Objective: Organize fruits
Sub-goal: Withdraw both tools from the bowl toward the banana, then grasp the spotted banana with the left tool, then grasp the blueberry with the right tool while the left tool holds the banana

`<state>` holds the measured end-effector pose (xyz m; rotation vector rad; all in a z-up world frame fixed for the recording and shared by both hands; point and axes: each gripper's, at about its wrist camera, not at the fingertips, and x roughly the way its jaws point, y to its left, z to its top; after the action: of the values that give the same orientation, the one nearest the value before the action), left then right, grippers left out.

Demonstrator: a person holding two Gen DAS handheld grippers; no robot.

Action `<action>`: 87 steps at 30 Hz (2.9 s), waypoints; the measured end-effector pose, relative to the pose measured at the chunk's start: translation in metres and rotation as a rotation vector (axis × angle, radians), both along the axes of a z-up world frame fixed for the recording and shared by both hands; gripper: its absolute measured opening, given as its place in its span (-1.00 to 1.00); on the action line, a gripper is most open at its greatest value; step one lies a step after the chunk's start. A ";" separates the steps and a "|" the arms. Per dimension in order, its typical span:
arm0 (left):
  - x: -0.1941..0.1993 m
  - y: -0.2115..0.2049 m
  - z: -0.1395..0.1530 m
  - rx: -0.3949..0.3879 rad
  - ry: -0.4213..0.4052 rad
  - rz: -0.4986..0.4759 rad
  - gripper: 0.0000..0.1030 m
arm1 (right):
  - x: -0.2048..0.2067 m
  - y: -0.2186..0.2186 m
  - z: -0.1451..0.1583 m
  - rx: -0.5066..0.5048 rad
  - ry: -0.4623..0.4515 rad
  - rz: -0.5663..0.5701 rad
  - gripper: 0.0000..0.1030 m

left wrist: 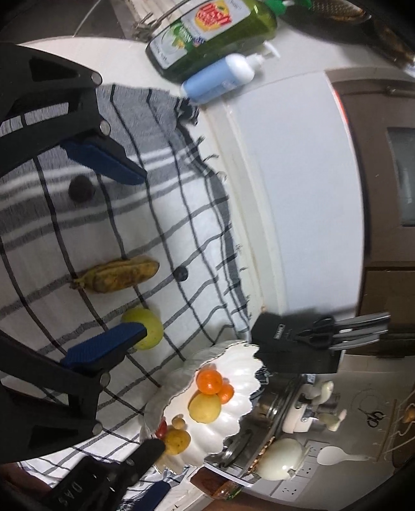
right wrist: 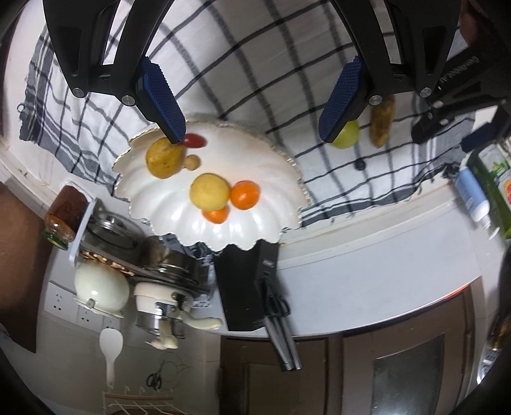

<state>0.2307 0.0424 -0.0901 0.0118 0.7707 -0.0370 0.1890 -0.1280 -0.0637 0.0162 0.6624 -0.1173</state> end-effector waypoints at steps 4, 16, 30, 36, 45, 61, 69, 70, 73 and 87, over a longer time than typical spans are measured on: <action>0.014 -0.005 -0.014 -0.010 0.029 0.002 0.43 | 0.010 -0.003 -0.002 -0.030 -0.017 -0.017 0.67; 0.040 -0.014 -0.056 -0.003 0.112 -0.008 0.09 | 0.027 0.006 -0.012 -0.110 -0.039 -0.004 0.67; 0.047 -0.021 -0.076 -0.007 0.154 -0.023 -0.38 | 0.031 0.006 -0.022 -0.132 -0.017 0.003 0.67; 0.047 -0.022 -0.074 -0.009 0.157 -0.030 -0.41 | 0.029 0.005 -0.022 -0.134 -0.017 0.002 0.67; 0.031 -0.005 -0.047 -0.008 0.102 -0.026 -0.42 | 0.023 0.012 -0.007 -0.109 -0.055 0.042 0.67; 0.013 0.078 -0.021 -0.001 0.037 0.127 -0.43 | 0.055 0.086 -0.014 -0.031 -0.003 0.296 0.63; 0.034 0.110 -0.018 -0.013 0.029 0.204 -0.43 | 0.103 0.121 -0.047 -0.031 0.101 0.389 0.06; 0.036 0.112 -0.018 -0.012 0.028 0.209 -0.43 | 0.109 0.124 -0.053 -0.027 0.123 0.396 0.00; 0.044 0.113 -0.020 -0.012 0.029 0.213 -0.43 | 0.125 0.127 -0.068 -0.020 0.176 0.405 -0.16; 0.059 0.116 -0.028 -0.027 0.046 0.215 -0.43 | 0.154 0.138 -0.095 -0.011 0.258 0.427 -0.45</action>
<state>0.2893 0.1579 -0.1184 -0.0974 0.8141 0.1569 0.3425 0.0103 -0.1588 -0.1526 0.9086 0.2931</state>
